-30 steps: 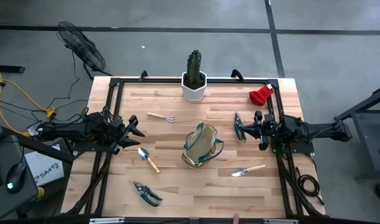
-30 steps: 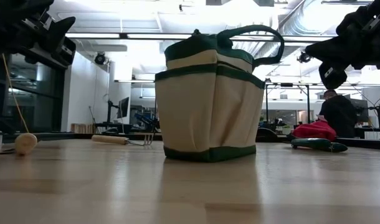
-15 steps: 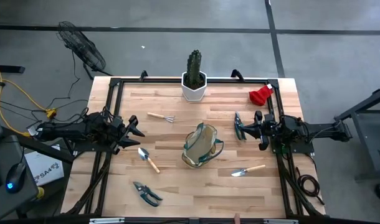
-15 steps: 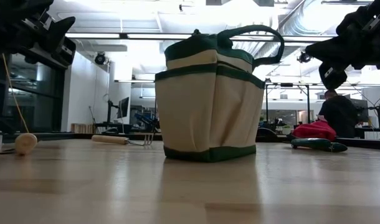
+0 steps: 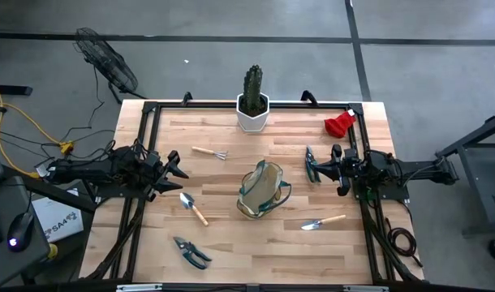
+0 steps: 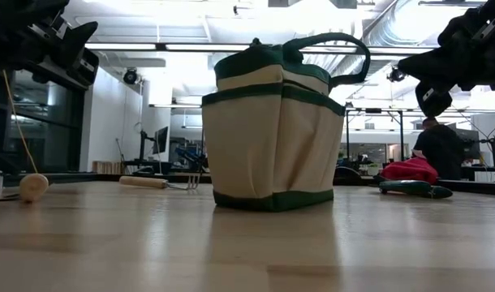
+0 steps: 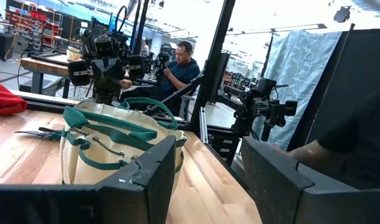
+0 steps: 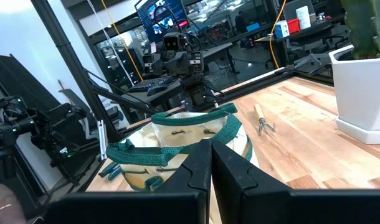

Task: Pick & Place Garden tools in Gardening bag
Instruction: Put the red gloves into the brown gardening bag

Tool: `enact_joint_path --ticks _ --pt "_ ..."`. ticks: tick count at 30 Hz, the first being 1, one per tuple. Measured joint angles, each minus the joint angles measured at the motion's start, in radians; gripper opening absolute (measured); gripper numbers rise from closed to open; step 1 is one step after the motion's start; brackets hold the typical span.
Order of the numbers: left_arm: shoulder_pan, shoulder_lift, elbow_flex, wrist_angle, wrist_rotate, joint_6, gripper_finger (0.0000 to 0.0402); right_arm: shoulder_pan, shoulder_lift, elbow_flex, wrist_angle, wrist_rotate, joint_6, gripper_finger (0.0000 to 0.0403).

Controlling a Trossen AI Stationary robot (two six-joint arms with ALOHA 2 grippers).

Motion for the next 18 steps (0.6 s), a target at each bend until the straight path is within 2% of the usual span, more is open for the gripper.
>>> enact_joint_path --ticks 3,5,8,18 --pt "0.000 0.000 0.000 0.000 0.000 0.000 0.0180 0.000 0.000 0.000 0.000 -0.017 0.040 0.0003" --pt "0.000 0.000 0.000 0.000 0.000 0.000 0.0180 0.000 0.000 0.000 0.009 -0.077 0.126 0.0003" --pt "0.000 0.000 0.000 0.000 -0.001 0.000 0.0180 0.000 0.001 0.000 0.057 -0.133 0.173 0.0003" --pt "0.000 0.000 0.000 -0.003 -0.001 0.000 0.0180 0.000 0.004 0.000 0.037 -0.152 0.183 0.0003"
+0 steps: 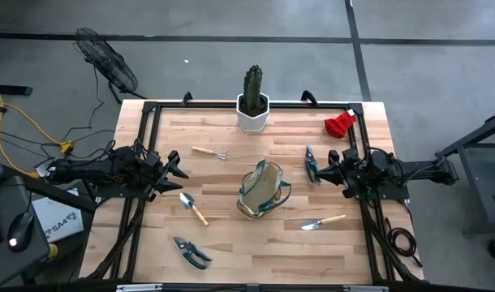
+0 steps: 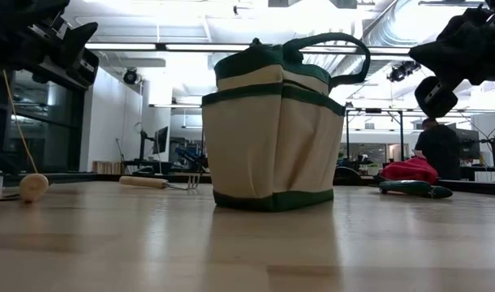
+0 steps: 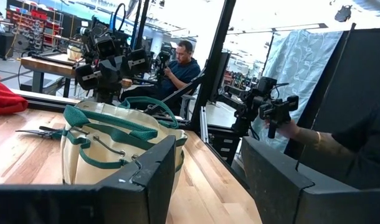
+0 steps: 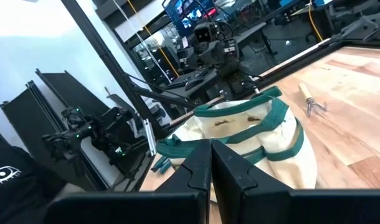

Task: Pick & Place Garden tools in Gardening bag
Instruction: Put the red gloves into the brown gardening bag

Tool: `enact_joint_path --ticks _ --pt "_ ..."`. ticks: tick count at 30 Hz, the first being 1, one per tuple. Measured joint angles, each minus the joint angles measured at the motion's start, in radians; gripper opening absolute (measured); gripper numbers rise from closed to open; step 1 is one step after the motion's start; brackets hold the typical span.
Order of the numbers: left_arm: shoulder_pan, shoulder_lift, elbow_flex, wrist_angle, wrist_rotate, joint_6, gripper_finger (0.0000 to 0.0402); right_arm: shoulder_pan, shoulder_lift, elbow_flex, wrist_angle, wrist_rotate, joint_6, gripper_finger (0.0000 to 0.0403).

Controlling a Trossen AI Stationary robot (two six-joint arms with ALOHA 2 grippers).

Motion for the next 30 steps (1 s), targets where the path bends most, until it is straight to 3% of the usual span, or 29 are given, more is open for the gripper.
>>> enact_joint_path --ticks 6,13,19,25,30 --pt "0.000 0.000 0.000 0.000 0.000 0.000 0.0180 0.000 0.000 0.000 0.000 0.004 -0.004 0.0003" --pt "0.000 0.000 0.000 0.000 -0.003 0.000 0.0180 0.000 0.002 0.000 0.070 0.133 0.005 0.0003" --pt "0.000 0.000 0.000 0.000 -0.003 0.000 0.0180 -0.001 0.008 0.000 0.064 0.516 -0.035 0.0003" --pt "0.000 0.000 0.000 0.000 -0.003 0.000 0.0180 -0.001 0.040 0.001 0.065 0.736 -0.023 0.0003" --pt "0.000 0.000 0.000 0.000 -0.003 0.000 0.0180 -0.001 0.106 0.084 -0.027 0.896 0.030 0.0003"
